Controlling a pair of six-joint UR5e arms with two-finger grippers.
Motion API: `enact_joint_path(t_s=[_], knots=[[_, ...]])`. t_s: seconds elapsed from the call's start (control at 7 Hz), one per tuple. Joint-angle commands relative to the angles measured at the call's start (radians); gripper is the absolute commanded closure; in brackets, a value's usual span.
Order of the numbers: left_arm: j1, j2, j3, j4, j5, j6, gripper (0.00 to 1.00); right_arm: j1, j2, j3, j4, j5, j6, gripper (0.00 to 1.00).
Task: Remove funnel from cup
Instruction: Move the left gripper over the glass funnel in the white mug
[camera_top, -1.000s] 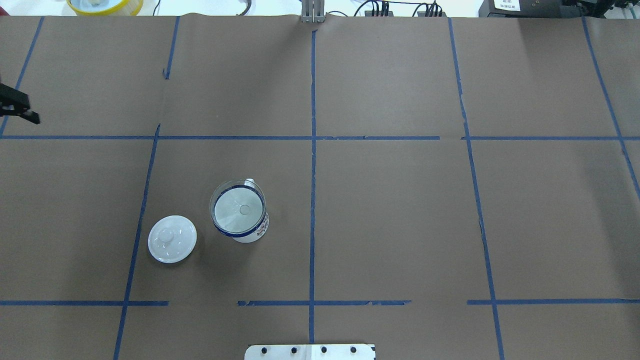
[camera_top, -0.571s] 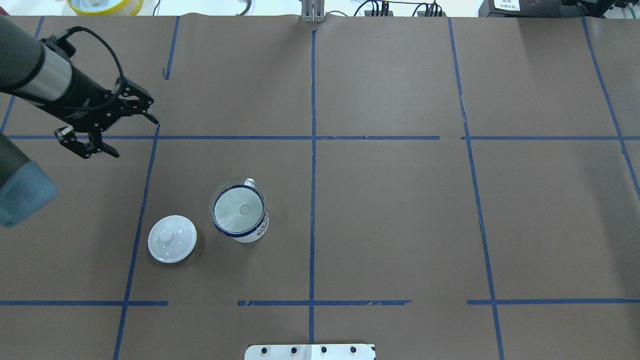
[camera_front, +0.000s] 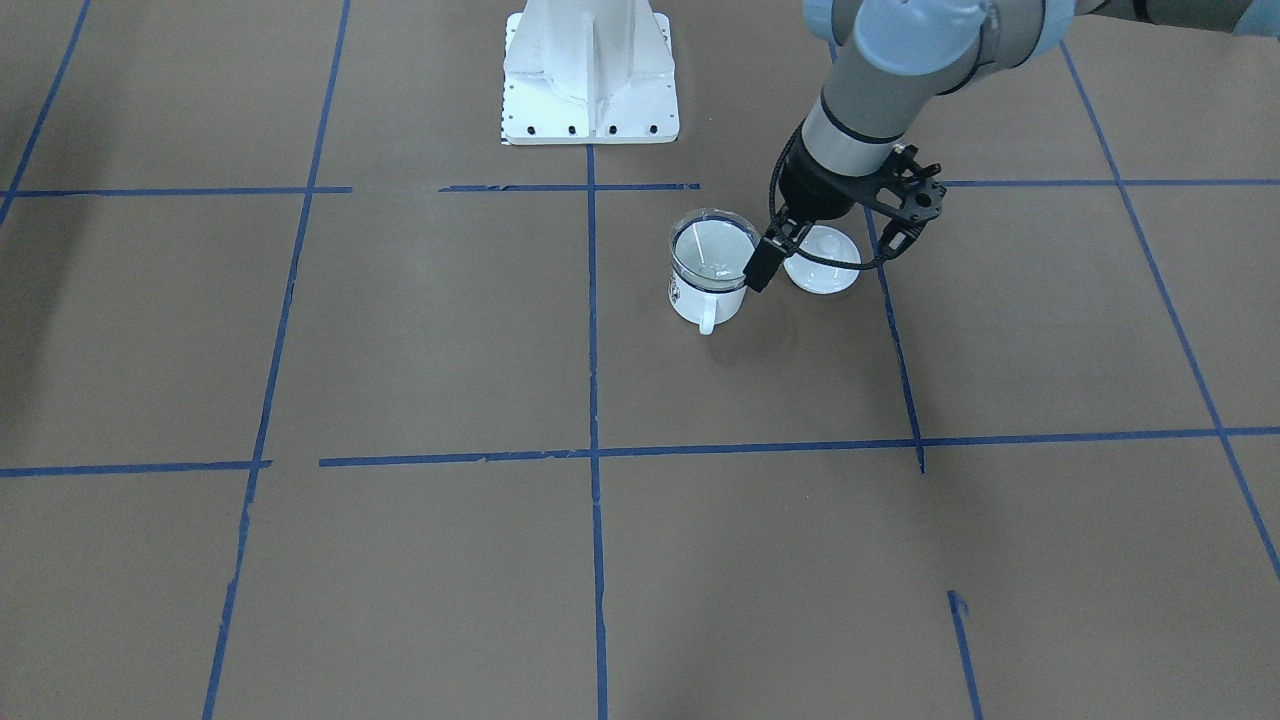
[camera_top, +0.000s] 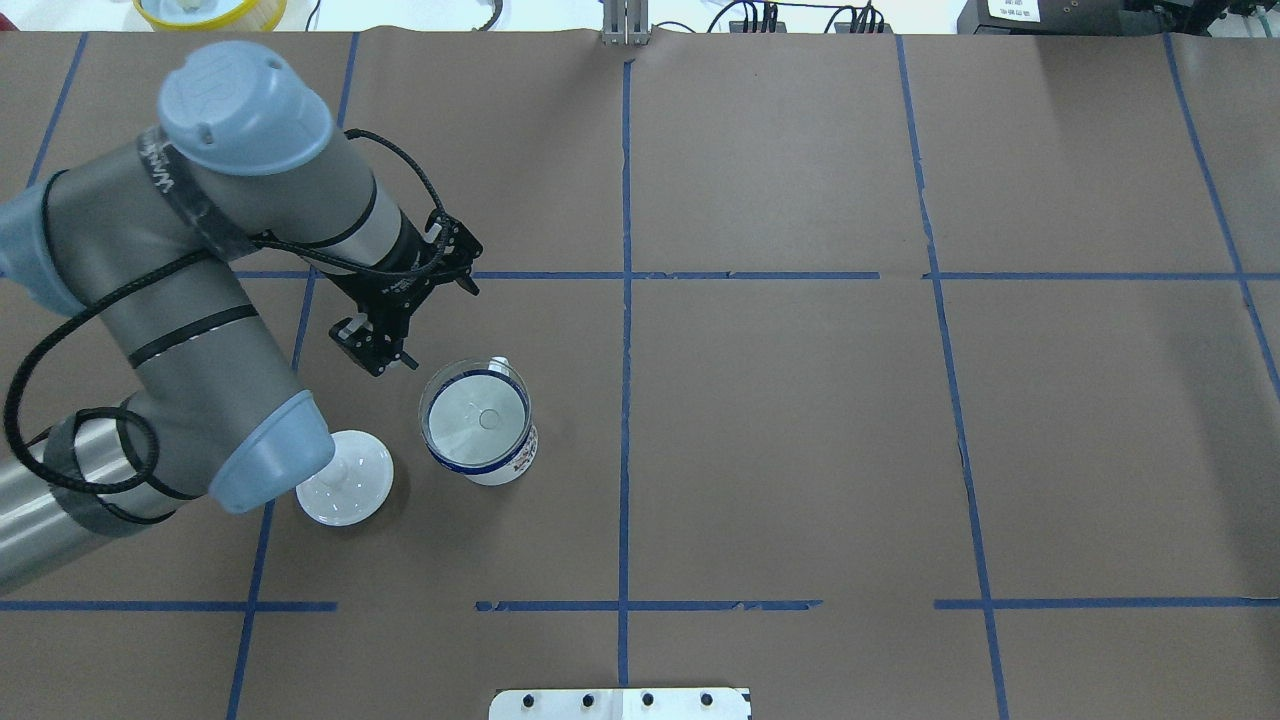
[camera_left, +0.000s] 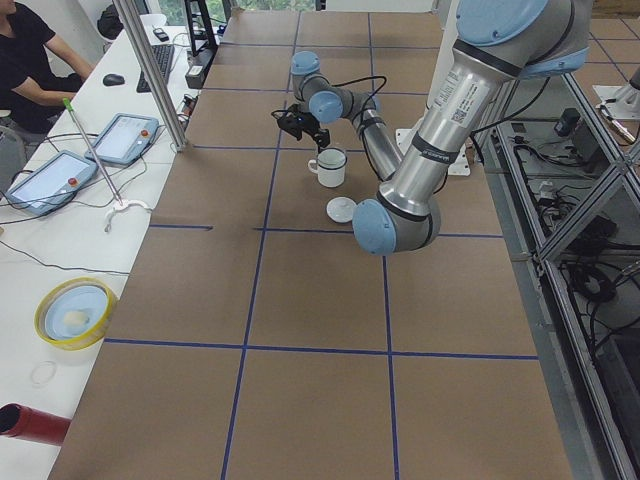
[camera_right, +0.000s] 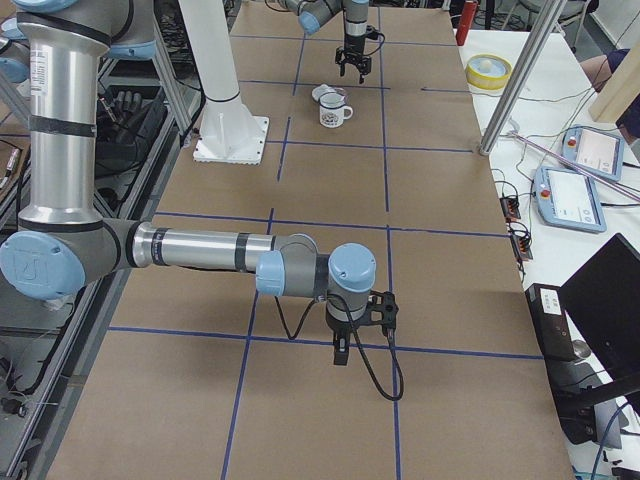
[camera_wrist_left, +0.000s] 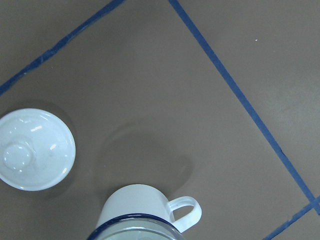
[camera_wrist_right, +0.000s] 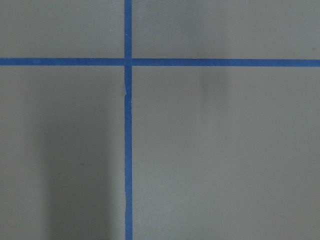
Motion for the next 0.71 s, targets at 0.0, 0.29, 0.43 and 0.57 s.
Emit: enact_joint_path(t_s=[0.0,0.29,0.43,0.57], knots=[[0.022,-0.054,0.055,0.010,0.024,-0.028,0.01,0.000,0.000,0.000,0.000,0.000,0.000,0.00],[0.053,-0.063,0.084,0.019,0.026,-0.039,0.03,0.000,0.000,0.000,0.000,0.000,0.000,0.00],[0.120,-0.060,0.090,0.018,0.070,-0.098,0.12,0.000,0.000,0.000,0.000,0.000,0.000,0.00],[0.128,-0.062,0.084,0.021,0.086,-0.102,0.19,0.000,0.000,0.000,0.000,0.000,0.000,0.00]])
